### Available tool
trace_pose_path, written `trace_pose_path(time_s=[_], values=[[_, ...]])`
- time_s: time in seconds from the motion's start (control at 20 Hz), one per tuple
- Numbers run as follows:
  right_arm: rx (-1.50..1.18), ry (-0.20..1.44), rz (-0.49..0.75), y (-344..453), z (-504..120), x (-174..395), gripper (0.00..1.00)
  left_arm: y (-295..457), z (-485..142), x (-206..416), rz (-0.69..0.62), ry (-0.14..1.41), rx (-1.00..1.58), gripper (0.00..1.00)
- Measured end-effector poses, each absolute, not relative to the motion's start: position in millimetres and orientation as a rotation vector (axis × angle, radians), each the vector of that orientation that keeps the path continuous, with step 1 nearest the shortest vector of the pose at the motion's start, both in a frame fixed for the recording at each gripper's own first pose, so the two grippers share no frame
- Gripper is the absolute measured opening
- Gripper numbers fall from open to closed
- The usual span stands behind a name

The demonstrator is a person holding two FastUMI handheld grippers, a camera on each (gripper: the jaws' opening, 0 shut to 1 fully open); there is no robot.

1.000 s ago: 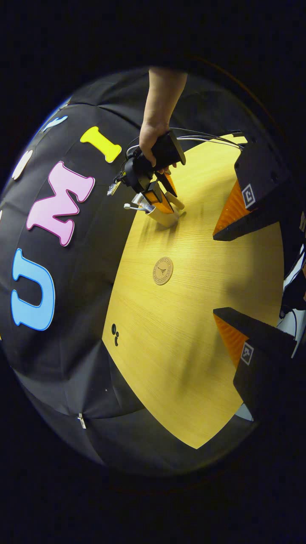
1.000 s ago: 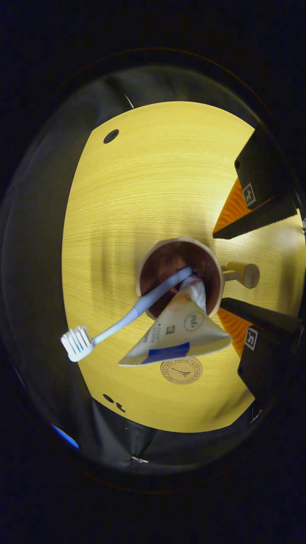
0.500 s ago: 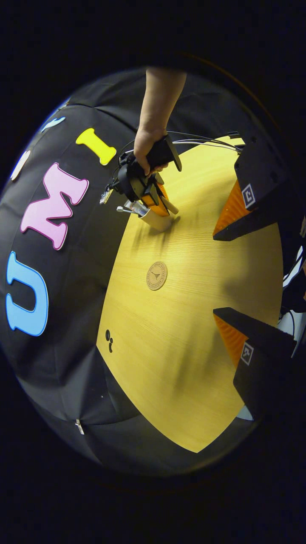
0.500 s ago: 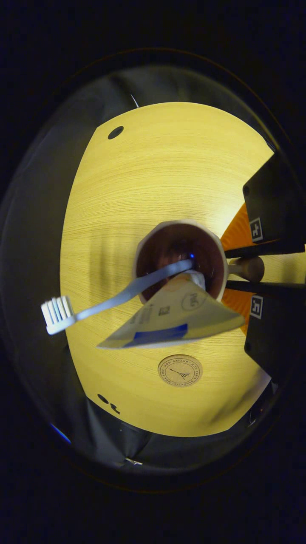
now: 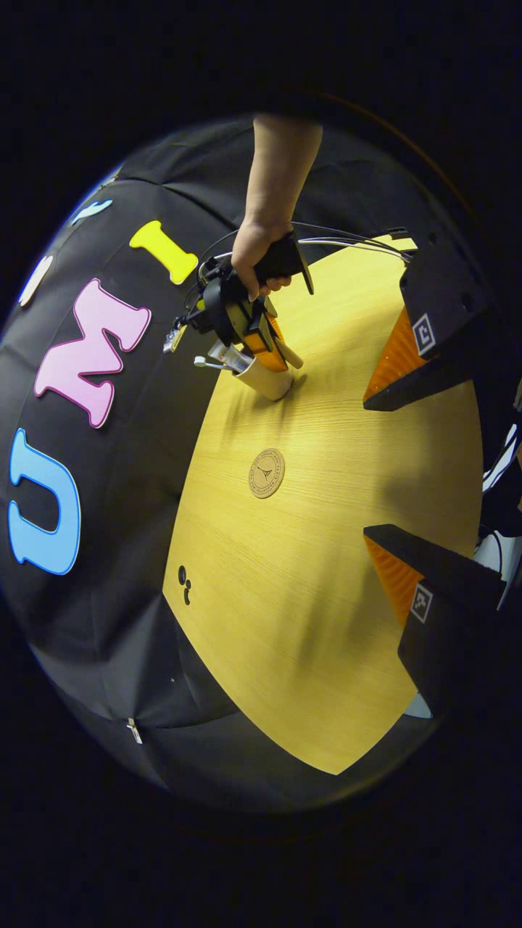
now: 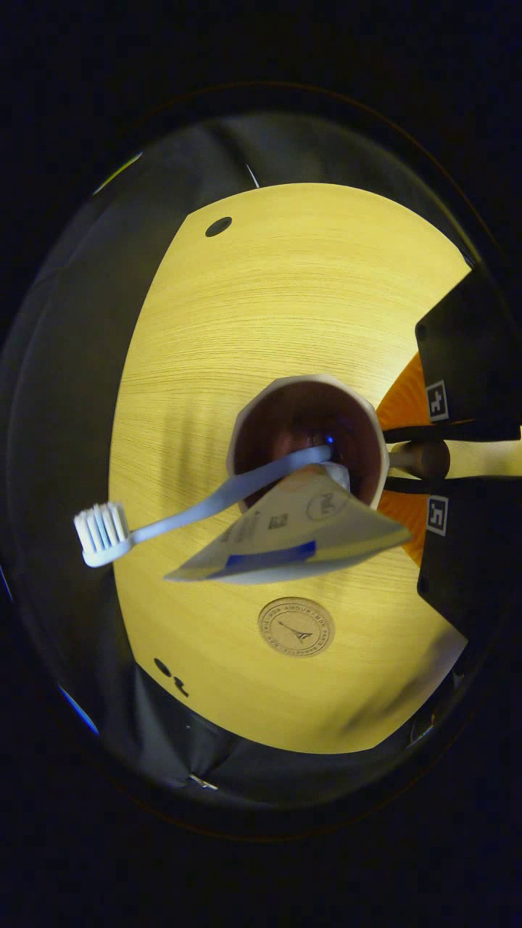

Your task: Put the toothbrush and toothpaste on the desktop into the cup, then pick up the cup and place it on the coaster on the desktop.

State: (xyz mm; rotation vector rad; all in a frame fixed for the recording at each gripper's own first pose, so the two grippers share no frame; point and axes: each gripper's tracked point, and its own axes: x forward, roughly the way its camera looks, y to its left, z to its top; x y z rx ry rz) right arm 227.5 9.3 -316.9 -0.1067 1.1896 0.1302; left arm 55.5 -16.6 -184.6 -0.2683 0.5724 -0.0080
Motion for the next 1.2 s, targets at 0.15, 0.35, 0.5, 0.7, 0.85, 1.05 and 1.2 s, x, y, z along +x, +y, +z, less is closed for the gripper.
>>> trace_pose_path(time_s=[0.15, 0.35, 0.5, 0.7, 0.85, 1.05, 1.2], values=[[-0.114, 1.18, 0.159, 27.0, -305.6, 231.1, 0.22, -11.7, -185.4, 56.0, -0.001, 0.571, -0.288, 0.98], [-0.132, 1.164, 0.209, 61.8, -297.8, 232.8, 0.22, -7.8, -180.3, 52.2, 0.017, 0.556, -0.311, 0.98], [-0.145, 1.169, 0.265, 95.5, -296.5, 228.6, 0.22, -0.5, -178.5, 51.8, 0.029, 0.544, -0.309, 0.98], [-0.19, 1.177, 0.335, 132.5, -304.4, 223.8, 0.22, 11.0, -182.2, 42.6, 0.056, 0.548, -0.32, 0.98], [-0.229, 1.198, 0.367, 158.3, -322.9, 223.2, 0.22, 17.7, -187.0, 32.5, 0.083, 0.553, -0.335, 0.98], [-0.272, 1.214, 0.398, 199.0, -351.8, 221.8, 0.22, 22.7, -198.4, 19.1, 0.108, 0.571, -0.366, 0.98], [-0.29, 1.224, 0.405, 210.5, -358.9, 222.8, 0.22, 28.3, -205.7, 11.8, 0.126, 0.586, -0.357, 0.98]])
